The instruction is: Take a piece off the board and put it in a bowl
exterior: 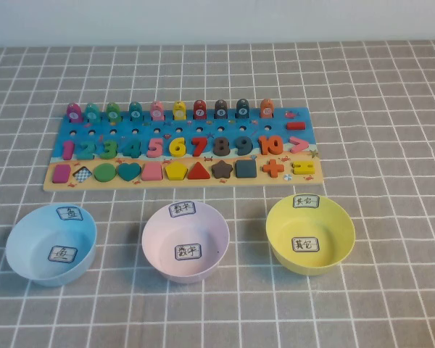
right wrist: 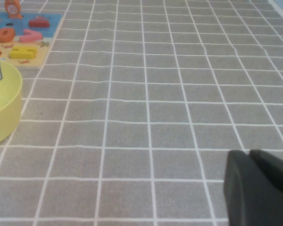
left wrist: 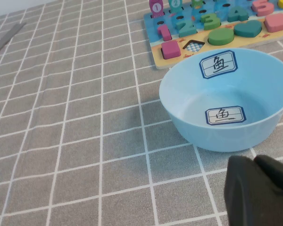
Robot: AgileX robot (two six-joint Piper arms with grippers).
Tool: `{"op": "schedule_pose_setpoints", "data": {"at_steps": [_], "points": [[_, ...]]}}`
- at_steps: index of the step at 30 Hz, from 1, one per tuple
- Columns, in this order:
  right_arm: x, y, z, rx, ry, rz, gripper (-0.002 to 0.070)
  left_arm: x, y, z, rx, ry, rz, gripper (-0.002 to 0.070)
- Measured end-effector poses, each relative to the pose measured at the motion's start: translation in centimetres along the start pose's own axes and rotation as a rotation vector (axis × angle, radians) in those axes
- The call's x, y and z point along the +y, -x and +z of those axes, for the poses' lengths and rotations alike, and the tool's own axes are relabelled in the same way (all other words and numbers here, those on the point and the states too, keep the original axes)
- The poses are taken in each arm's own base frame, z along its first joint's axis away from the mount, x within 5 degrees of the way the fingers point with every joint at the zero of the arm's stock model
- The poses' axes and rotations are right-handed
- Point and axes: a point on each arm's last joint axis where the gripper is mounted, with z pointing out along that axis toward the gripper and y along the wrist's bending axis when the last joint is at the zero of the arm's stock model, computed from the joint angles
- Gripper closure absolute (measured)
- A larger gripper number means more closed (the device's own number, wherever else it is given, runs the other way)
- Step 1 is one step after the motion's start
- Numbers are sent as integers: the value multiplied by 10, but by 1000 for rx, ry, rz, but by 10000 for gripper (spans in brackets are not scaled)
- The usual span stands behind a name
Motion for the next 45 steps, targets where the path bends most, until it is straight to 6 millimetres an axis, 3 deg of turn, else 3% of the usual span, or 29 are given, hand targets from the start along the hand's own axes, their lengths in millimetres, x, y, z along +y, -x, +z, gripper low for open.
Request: {"op": "schedule_pose_setpoints", "data": {"at_steps": [33,41,45], "points": [[0,0,0,0,0,0,695,0,1,0,-10,-1,-9,681],[0,0,0,0,0,0,695,-4,10,-1,-97,-64,-283,681],[0,0,0,0,0,0,695,-6,15,-2,-149,-112,-529,681]]}}
